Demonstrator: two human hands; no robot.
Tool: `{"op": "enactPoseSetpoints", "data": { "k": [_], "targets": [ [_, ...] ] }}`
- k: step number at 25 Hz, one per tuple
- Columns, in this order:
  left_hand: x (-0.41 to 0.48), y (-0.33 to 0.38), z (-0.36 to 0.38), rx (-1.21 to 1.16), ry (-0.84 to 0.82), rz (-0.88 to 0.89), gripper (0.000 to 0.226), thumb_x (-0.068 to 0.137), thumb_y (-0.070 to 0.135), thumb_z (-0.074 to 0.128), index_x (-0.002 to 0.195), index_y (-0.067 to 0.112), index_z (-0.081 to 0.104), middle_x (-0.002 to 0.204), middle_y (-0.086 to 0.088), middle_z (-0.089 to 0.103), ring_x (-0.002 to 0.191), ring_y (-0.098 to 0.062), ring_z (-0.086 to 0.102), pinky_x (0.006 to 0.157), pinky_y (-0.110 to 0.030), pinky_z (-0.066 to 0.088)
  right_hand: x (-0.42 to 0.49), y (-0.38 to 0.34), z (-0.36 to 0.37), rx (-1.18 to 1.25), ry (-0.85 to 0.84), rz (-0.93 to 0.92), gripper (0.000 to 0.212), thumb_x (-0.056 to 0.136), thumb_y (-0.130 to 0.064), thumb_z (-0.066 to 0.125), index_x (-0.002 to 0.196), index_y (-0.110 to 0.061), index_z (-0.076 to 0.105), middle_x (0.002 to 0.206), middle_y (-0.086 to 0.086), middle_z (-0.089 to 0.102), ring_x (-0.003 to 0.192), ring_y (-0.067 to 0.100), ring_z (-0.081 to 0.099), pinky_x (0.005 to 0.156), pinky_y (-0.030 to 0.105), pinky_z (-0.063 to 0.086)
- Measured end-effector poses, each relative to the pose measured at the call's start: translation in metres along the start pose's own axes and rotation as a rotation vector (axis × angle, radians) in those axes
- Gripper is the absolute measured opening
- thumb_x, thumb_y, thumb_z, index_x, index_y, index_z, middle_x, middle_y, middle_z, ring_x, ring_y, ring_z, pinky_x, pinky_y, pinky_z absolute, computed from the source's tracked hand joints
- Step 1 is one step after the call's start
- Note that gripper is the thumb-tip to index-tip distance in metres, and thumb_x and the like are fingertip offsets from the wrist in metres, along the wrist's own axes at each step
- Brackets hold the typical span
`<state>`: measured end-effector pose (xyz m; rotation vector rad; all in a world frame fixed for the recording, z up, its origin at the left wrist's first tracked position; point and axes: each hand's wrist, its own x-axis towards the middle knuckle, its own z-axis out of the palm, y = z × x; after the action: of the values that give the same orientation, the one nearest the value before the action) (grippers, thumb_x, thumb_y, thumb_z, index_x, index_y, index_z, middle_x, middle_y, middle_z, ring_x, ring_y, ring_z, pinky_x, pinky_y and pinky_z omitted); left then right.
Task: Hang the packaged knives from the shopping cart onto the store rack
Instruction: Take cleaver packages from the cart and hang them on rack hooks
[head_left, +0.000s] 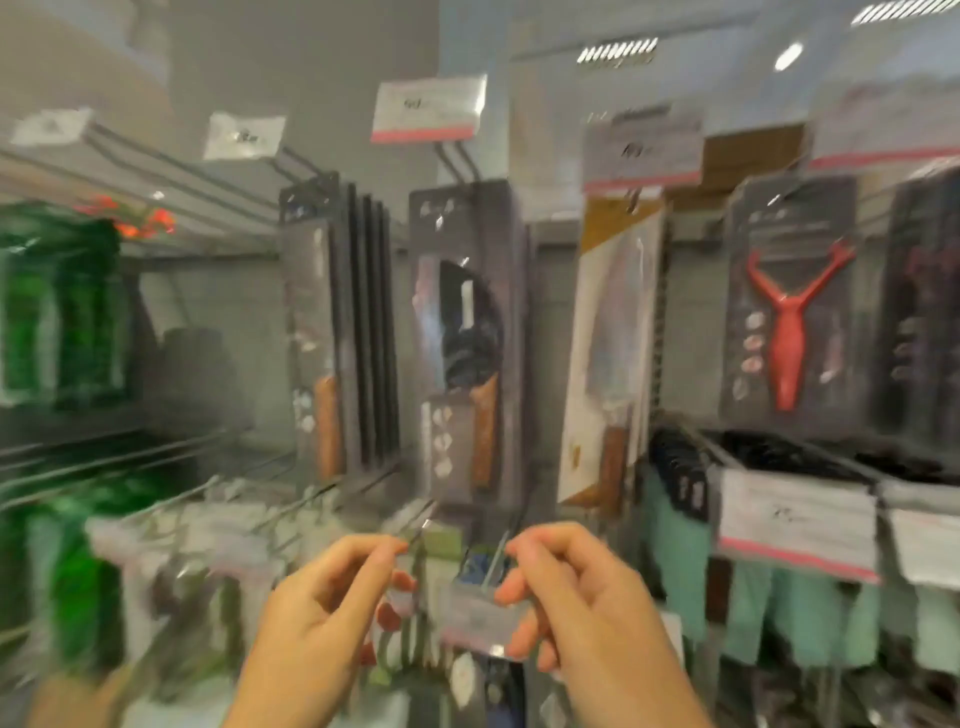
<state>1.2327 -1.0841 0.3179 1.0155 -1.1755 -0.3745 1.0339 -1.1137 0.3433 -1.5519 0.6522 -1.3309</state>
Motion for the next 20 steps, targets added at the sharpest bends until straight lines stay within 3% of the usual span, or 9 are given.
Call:
{"op": "enactPoseSetpoints", "data": {
  "k": [3,10,16,20],
  "targets": [
    [-0.078,-0.040,-0.044,0.034,0.183,-0.275,0.025,0.097,0.006,0.053,0.084,0.008,0.075,0.074,-0.019,0.072,0.049,-0.018,0.058,0.035,-0.021,0.037,-0.050,0.069,0.013,0.000,-0.230,0.187,0.016,0.101,-0.011,0.059,0.087,-0.010,0.068,0.066,0.009,0.072,0.042,0.016,0.057,0.041,0.019,0.037],
    [-0.367,-0.048,-0.129,0.302,0.647,-0.801,0.028,0.102,0.018,0.049,0.093,0.004,0.071,0.079,-0.009,0.074,0.054,-0.012,0.059,0.044,-0.018,0.040,-0.202,0.224,0.047,-0.058,-0.672,0.730,0.017,0.104,-0.010,0.053,0.095,-0.003,0.066,0.061,0.001,0.068,0.042,0.014,0.055,0.040,0.017,0.033],
    [-0.583,0.027,-0.149,0.407,1.187,-0.993,0.027,0.103,0.023,0.050,0.093,0.011,0.072,0.084,-0.010,0.075,0.056,-0.011,0.059,0.055,-0.025,0.042,-0.330,0.238,0.125,-0.097,-1.144,0.759,0.015,0.104,-0.010,0.053,0.094,-0.009,0.065,0.063,-0.001,0.070,0.043,0.010,0.058,0.040,0.015,0.036],
    [-0.674,0.057,-0.133,0.379,1.457,-0.987,0.028,0.104,0.020,0.048,0.093,0.009,0.072,0.082,-0.012,0.074,0.053,-0.012,0.058,0.047,-0.020,0.038,-0.403,0.230,0.163,-0.153,-1.379,0.744,0.016,0.104,-0.010,0.052,0.095,-0.010,0.066,0.064,-0.002,0.070,0.044,0.010,0.057,0.041,0.016,0.036]
  ]
}}
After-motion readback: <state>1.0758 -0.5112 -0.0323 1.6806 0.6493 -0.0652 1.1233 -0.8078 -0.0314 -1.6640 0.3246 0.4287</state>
